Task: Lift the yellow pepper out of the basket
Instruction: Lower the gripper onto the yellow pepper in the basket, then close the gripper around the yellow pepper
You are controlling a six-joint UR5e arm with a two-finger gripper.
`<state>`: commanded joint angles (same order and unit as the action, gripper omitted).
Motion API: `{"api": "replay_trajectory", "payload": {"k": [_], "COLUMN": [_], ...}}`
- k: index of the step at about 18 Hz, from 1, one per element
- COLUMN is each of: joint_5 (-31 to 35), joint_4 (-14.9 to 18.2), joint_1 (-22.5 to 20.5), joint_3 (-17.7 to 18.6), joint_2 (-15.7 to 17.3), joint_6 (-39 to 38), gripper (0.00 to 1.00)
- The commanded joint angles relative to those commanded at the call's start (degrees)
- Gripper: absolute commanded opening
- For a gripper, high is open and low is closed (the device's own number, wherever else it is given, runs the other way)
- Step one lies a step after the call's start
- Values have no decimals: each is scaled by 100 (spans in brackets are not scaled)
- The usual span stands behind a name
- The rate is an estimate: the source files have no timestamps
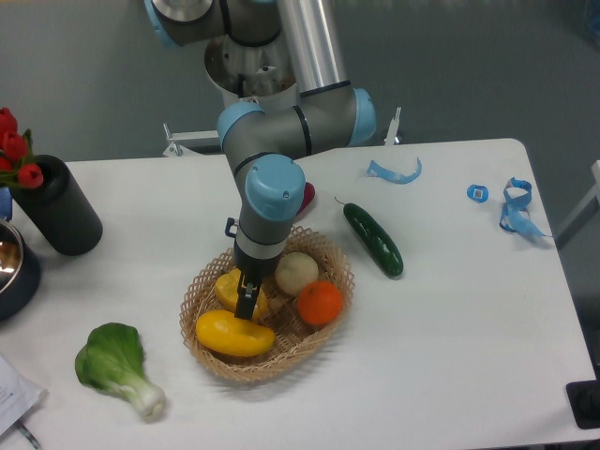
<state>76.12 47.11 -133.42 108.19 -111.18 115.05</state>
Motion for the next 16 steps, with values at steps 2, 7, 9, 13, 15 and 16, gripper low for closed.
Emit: {"api": "replay_trajectory", "payload": {"k": [2,7,9,13,15,16], "joint_5": [-35,-36,-36,-35,-36,-44], "joint_4": [0,0,0,0,9,17], "joint_1": [9,53,62,53,35,18], "joint_3": [0,62,62,35,27,26], "joint_2": [-9,-35,-26,44,114,132], "joint_6": [-9,-9,-1,-18,-53,-227], "gripper": [97,92,77,46,30,24]}}
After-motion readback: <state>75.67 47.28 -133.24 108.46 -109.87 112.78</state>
